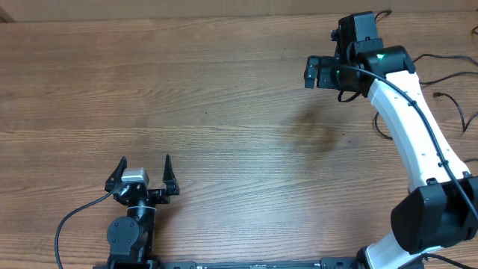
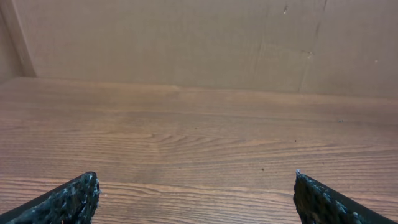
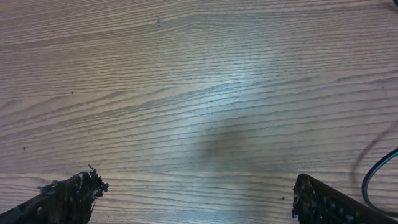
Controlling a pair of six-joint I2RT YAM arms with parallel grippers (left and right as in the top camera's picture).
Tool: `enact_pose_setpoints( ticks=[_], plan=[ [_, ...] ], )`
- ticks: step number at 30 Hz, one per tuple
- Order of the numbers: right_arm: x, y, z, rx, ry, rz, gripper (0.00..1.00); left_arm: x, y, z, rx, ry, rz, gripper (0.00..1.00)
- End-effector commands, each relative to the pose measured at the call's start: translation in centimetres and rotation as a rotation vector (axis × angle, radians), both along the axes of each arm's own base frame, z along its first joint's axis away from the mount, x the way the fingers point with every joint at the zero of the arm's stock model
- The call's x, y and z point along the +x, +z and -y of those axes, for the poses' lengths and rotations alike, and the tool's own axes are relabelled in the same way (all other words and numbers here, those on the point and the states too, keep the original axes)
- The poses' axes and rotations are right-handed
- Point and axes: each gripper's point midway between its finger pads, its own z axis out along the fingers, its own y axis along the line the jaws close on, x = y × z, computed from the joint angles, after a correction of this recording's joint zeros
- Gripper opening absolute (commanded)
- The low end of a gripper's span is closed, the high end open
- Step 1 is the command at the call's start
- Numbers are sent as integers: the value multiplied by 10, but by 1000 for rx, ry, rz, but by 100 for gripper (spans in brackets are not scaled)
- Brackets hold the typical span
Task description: Untangle cables
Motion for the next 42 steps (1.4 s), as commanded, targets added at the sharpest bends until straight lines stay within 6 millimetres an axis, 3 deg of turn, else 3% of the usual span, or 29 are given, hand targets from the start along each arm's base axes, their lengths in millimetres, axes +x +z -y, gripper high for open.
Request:
enact_pose_setpoints(
  ticks=[1, 26, 30, 35, 42],
  plan=[
    [-2, 12, -2, 6, 6, 32, 100, 0, 1, -3, -20, 18, 7, 100],
    [-2, 12, -2, 6, 6, 31, 100, 0, 1, -3, -20, 18, 7, 100],
    [-5, 12, -10, 3, 29, 30, 100, 0, 1, -3, -20, 18, 7, 100],
    [2, 27, -21, -56, 37, 115, 100, 0, 1, -3, -20, 18, 7, 100],
    [25, 75, -48, -57, 49, 349, 100, 0, 1, -3, -20, 18, 7, 100]
  ],
)
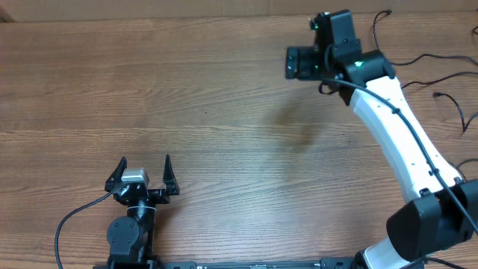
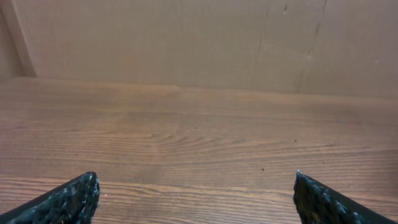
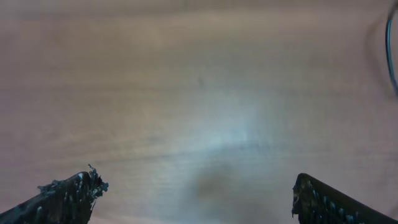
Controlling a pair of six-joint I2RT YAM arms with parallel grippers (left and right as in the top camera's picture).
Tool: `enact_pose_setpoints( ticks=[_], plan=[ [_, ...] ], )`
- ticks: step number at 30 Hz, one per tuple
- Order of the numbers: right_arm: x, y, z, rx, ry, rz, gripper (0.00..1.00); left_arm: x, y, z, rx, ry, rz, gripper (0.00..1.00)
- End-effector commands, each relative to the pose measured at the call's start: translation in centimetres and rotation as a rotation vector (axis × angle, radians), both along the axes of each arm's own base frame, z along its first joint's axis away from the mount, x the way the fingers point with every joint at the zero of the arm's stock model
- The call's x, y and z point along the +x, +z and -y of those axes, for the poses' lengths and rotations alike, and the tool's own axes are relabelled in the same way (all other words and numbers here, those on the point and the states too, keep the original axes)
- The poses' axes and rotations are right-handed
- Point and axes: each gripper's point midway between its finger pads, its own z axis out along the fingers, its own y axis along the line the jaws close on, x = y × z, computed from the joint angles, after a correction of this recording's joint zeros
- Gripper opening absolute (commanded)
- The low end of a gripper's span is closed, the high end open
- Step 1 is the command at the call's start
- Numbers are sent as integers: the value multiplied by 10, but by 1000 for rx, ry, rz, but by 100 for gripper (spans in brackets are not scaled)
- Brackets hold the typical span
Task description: Untangle cables
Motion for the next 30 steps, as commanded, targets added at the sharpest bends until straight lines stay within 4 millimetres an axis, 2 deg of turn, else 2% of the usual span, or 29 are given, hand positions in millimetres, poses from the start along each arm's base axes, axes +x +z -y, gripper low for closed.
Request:
enact_pose_setpoints(
  ticks=[1, 6, 14, 19, 25, 30],
  plan=[
    [-5, 36, 2, -10, -22, 101, 100, 0, 1, -3, -20, 18, 7, 100],
    [-17, 41, 6, 48, -74, 106, 100, 0, 1, -3, -20, 18, 7, 99],
    [-47, 26, 17, 123, -81, 264, 100, 0, 1, -3, -20, 18, 7, 100],
    [-69, 13, 42, 241, -155, 405, 100, 0, 1, -3, -20, 18, 7, 100],
    [-105, -10, 71, 322, -141, 490, 100, 0, 1, -3, -20, 18, 7, 100],
    [-131, -12, 97, 344, -173, 590, 100, 0, 1, -3, -20, 18, 7, 99]
  ],
)
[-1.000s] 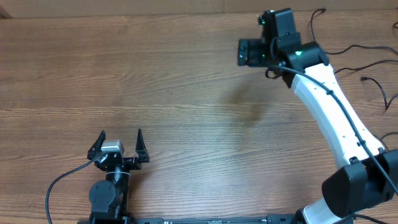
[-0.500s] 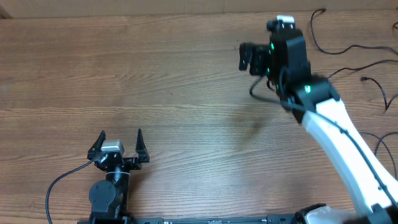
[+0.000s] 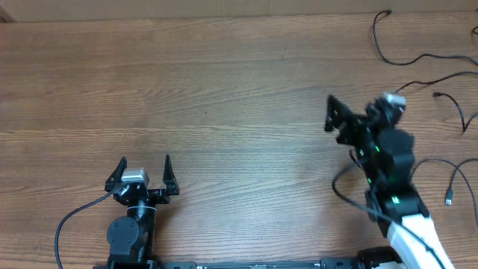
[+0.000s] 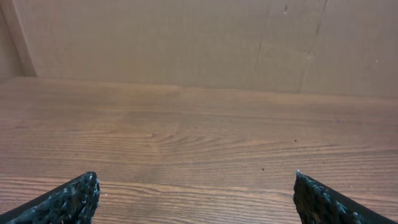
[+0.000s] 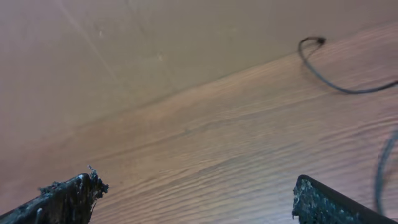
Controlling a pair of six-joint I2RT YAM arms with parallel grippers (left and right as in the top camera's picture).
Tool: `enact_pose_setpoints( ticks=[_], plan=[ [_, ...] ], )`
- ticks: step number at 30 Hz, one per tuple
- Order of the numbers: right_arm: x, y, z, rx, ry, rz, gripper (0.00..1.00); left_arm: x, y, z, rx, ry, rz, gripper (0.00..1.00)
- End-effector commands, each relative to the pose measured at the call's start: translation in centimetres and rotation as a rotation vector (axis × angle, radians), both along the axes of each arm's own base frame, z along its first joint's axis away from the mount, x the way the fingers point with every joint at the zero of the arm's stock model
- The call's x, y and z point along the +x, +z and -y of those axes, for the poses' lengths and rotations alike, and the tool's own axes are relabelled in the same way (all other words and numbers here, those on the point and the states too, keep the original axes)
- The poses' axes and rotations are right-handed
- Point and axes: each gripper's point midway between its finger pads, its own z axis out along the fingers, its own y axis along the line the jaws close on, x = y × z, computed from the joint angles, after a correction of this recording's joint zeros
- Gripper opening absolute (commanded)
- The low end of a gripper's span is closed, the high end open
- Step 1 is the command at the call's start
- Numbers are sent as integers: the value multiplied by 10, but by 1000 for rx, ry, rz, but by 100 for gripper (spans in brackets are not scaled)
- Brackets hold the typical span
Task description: Untangle cables
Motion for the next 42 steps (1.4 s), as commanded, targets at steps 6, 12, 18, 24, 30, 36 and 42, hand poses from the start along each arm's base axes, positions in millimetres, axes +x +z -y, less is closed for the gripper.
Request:
enact_pose_setpoints(
  ticks=[6, 12, 18, 24, 30, 36, 42],
  plan=[
    [-39, 10, 23, 24, -40, 174, 100, 0, 1, -3, -20, 15, 8, 100],
    [-64, -4, 37, 22, -88, 244, 100, 0, 1, -3, -20, 15, 8, 100],
    [-79, -34, 39, 49, -102, 230, 100, 0, 1, -3, -20, 15, 8, 99],
    [-87, -59, 39, 47, -108, 130, 100, 0, 1, -3, -20, 15, 8, 100],
    [-91, -51, 40, 23, -110, 171, 100, 0, 1, -3, -20, 15, 8, 100],
    [-94, -37, 47, -20, -131, 233, 100, 0, 1, -3, -20, 15, 8, 100],
    [-94, -37, 46, -23, -126, 232, 100, 0, 1, -3, -20, 15, 8, 100]
  ],
)
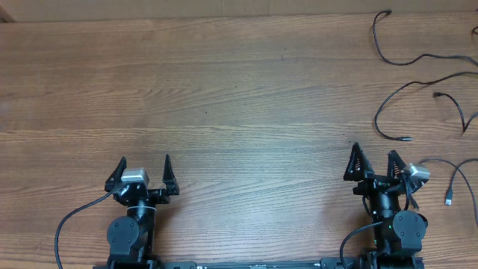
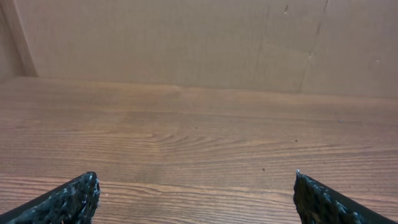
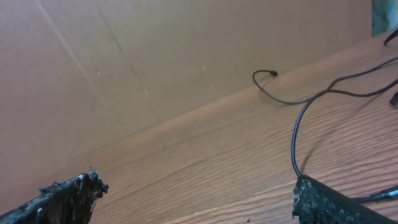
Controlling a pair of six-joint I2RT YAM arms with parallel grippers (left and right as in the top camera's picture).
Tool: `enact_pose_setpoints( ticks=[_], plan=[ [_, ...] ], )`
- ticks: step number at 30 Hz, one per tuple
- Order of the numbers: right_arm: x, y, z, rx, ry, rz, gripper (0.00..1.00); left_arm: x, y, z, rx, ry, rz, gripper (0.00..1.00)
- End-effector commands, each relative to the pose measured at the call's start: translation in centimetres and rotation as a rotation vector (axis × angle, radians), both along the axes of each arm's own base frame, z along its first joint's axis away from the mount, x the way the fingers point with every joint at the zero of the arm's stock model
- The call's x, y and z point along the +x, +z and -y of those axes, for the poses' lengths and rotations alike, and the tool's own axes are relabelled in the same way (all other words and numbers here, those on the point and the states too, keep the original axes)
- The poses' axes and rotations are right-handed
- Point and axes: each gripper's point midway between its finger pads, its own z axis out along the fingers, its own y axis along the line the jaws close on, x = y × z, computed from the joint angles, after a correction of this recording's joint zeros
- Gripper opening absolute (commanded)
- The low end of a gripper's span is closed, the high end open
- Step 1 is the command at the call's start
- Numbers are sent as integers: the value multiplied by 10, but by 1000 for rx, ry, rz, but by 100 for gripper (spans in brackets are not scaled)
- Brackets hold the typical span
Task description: Untangle cables
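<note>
Several thin black cables lie spread apart at the table's right side: one loops near the far edge (image 1: pixel 376 37), another curves through the middle right (image 1: pixel 376 116), and one with a plug lies at the front right (image 1: pixel 448 199). My right gripper (image 1: pixel 373 158) stands open and empty at the front right, just left of that cable. In the right wrist view its open gripper (image 3: pixel 199 199) faces a cable (image 3: pixel 293 140) running past the right finger (image 3: pixel 329 202). My left gripper (image 1: pixel 144 170) is open and empty at the front left, shown over bare wood (image 2: pixel 196 199).
A brown cardboard wall (image 2: pixel 186 37) stands along the table's far edge. The wooden tabletop (image 1: pixel 224 97) stretches between the two arms. Some cables run off the right edge of the overhead view.
My right arm has come back from mid-table on the right to a folded pose at the front edge, gripper still open. The left arm and the cables have not moved.
My right arm was stretched to the far right of the table, open and empty over bare wood. Then it stood slightly farther left and back, then pulled in towards the front. Now it rests folded at the front edge. The left arm stayed still throughout.
</note>
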Motion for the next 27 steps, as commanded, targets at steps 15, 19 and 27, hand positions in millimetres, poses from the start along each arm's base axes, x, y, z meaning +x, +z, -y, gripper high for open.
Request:
enact_pose_setpoints(
  ticks=[15, 19, 27],
  plan=[
    [0, -2, -2, -246, 22, 3, 100, 0, 1, -3, -20, 14, 8, 100],
    [0, -1, -6, -292, 43, 7, 100, 0, 1, -3, -20, 14, 8, 99],
    [0, -1, -7, -362, 51, 10, 100, 0, 1, -3, -20, 14, 8, 100]
  ],
)
